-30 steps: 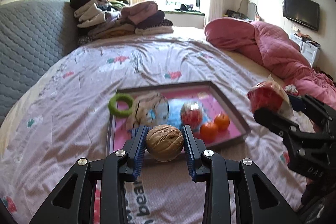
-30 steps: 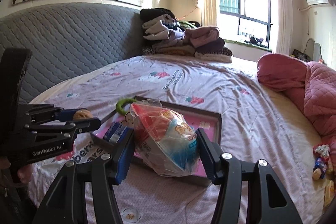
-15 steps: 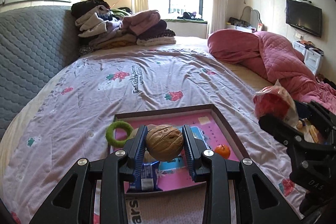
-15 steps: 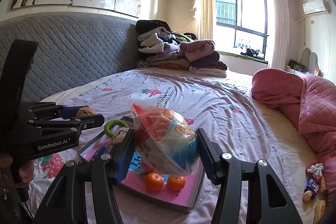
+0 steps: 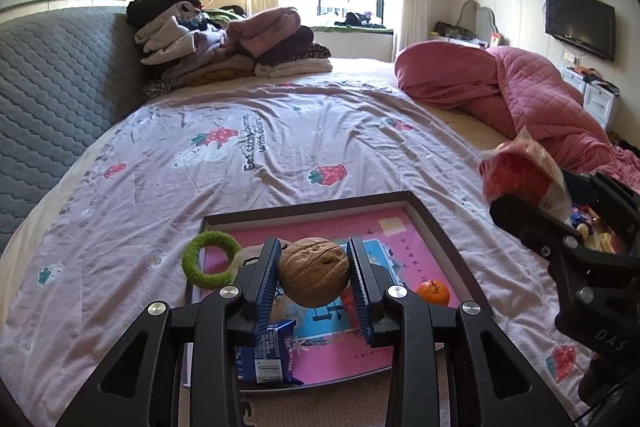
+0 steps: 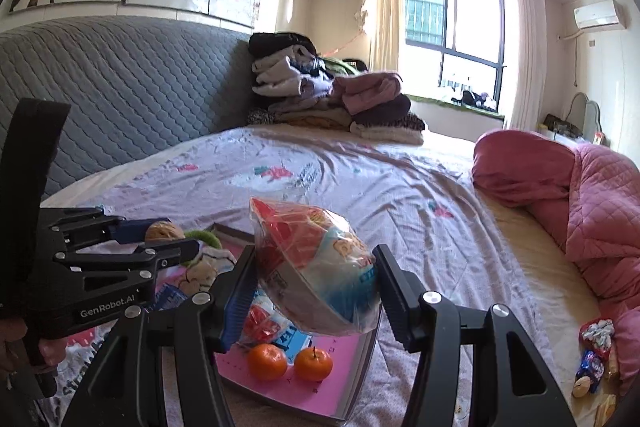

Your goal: Organize objects

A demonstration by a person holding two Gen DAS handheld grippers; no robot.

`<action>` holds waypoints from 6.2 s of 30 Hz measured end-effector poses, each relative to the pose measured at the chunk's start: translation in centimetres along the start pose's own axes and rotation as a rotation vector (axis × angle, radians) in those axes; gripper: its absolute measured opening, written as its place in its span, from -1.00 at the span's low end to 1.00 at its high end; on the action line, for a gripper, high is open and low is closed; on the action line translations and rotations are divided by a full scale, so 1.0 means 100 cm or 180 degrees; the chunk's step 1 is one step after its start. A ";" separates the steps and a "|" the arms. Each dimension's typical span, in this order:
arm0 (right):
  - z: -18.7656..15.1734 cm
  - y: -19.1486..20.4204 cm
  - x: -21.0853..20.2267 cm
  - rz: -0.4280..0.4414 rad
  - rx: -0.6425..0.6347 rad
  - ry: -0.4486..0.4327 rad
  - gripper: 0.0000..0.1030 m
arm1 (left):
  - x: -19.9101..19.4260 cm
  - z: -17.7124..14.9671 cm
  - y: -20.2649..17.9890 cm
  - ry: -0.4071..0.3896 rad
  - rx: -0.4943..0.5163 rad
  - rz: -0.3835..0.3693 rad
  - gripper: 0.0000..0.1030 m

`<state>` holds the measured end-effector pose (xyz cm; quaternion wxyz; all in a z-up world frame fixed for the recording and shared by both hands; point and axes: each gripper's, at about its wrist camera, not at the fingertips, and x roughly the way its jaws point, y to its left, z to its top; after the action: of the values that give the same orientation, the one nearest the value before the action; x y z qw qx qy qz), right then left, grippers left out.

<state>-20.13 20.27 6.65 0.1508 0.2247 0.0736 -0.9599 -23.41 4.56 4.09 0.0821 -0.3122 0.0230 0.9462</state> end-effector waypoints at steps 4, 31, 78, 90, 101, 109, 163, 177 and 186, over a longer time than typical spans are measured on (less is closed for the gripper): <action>-0.013 -0.003 0.014 -0.0039 -0.0015 0.0155 0.11 | 0.012 -0.005 -0.001 0.0064 0.0004 0.0002 -0.33; -0.055 -0.002 0.046 -0.0050 -0.0089 0.0624 0.11 | 0.059 -0.046 -0.009 0.0375 0.0060 0.0035 -0.33; -0.089 -0.003 0.069 -0.0080 -0.0147 0.0983 0.13 | 0.086 -0.071 -0.022 0.0624 0.0253 -0.0001 0.10; -0.082 -0.010 0.061 -0.0013 0.0046 0.0873 0.17 | 0.078 -0.064 -0.018 0.0577 0.0153 -0.0083 0.17; -0.073 -0.010 0.049 0.0002 0.0060 0.0734 0.18 | 0.063 -0.056 -0.013 0.0501 0.0080 -0.0064 0.17; -0.056 -0.016 0.035 -0.0033 0.0062 0.0558 0.18 | 0.039 -0.045 -0.010 0.0338 0.0033 -0.0029 0.17; 0.009 0.048 -0.075 0.0195 0.0262 -0.0272 0.37 | -0.105 -0.012 0.034 -0.0264 -0.0309 0.0562 0.49; 0.006 0.056 -0.096 0.0075 0.0333 -0.0190 0.41 | -0.141 -0.024 0.032 -0.0346 -0.0290 0.0539 0.49; -0.006 0.059 -0.095 -0.0045 0.0410 -0.0078 0.42 | -0.145 -0.042 0.036 -0.0287 -0.0316 0.0481 0.49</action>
<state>-9.86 17.27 9.96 0.1301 0.2218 0.0114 -0.9663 -10.08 -1.40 9.33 -0.0041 -0.2703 -0.0042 0.9628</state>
